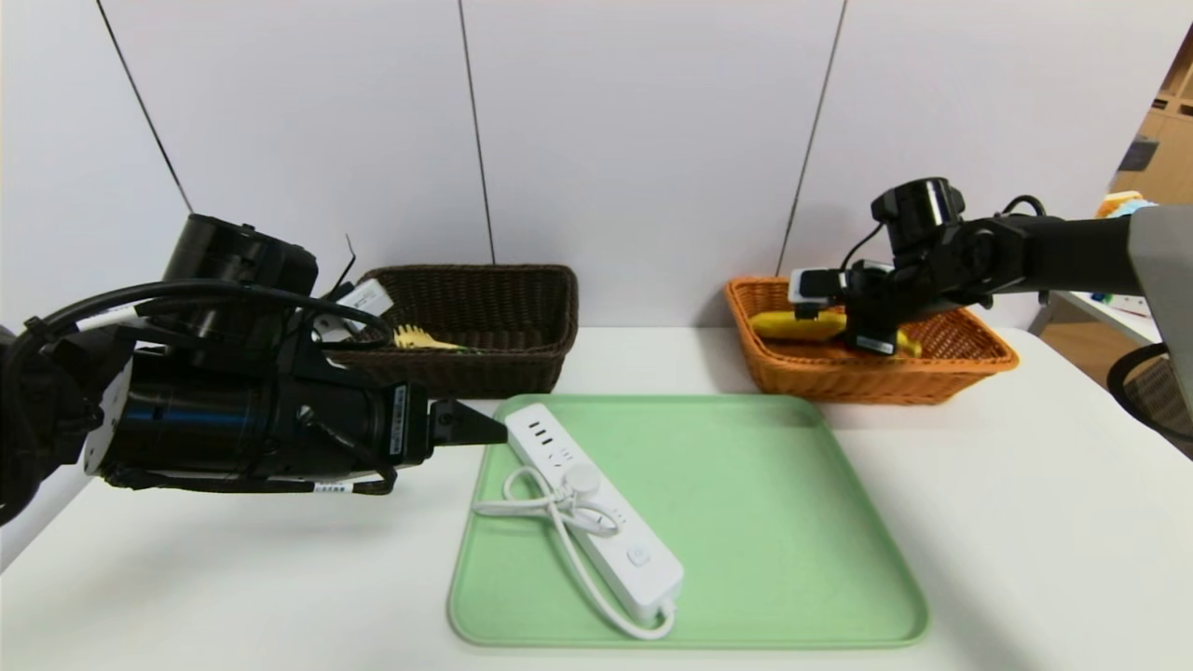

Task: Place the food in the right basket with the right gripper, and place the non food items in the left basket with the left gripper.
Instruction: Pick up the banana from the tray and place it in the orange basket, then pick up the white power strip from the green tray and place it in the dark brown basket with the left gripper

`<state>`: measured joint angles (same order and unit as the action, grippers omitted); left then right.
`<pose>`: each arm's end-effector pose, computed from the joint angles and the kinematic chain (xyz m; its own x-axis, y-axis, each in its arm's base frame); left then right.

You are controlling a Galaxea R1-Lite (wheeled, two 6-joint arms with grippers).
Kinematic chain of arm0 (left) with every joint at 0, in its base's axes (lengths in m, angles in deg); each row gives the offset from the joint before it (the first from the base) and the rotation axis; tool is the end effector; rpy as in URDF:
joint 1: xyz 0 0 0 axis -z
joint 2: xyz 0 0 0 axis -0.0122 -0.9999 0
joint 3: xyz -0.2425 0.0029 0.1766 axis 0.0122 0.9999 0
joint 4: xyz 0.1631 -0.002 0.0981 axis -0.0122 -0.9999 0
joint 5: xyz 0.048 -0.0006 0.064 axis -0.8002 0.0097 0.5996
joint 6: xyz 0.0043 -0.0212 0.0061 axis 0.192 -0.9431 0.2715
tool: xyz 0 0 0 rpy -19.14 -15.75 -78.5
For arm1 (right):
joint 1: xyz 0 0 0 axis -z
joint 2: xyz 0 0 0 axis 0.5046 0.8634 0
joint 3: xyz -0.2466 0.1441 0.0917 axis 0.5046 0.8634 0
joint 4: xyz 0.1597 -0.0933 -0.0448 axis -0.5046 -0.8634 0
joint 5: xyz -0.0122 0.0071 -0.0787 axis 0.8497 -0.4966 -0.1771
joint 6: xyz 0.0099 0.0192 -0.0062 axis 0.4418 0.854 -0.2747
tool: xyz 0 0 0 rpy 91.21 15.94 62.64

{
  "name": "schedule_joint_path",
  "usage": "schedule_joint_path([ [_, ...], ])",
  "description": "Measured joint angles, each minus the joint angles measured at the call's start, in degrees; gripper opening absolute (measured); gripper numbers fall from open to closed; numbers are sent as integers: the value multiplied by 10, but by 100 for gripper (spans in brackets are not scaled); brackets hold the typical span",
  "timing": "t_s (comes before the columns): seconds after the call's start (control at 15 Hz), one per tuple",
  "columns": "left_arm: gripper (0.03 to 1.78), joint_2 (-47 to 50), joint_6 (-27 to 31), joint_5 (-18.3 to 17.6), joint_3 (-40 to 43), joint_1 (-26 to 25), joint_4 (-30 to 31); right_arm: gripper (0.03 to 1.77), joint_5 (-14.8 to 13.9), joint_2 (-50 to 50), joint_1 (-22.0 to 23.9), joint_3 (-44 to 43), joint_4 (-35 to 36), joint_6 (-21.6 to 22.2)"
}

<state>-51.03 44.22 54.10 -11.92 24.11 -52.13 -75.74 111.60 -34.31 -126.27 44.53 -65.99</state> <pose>0.2272 -0.1120 0.2102 0.5703 -0.5687 -0.5927 0.2896 0.8145 -0.5027 0.4569 0.0312 0.1681 0.7547 0.0189 -0.6558 -0.6446 0.2075 -0.7358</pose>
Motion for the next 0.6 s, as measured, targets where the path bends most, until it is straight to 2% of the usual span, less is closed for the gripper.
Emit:
schedule_joint_path([
  [0.33, 169, 0, 0, 0, 0, 0, 0, 126, 2, -4, 1, -24, -7, 13],
  [0.6, 169, 2, 1, 0, -1, 0, 0, 144, 2, -36, 0, -40, -11, 60],
])
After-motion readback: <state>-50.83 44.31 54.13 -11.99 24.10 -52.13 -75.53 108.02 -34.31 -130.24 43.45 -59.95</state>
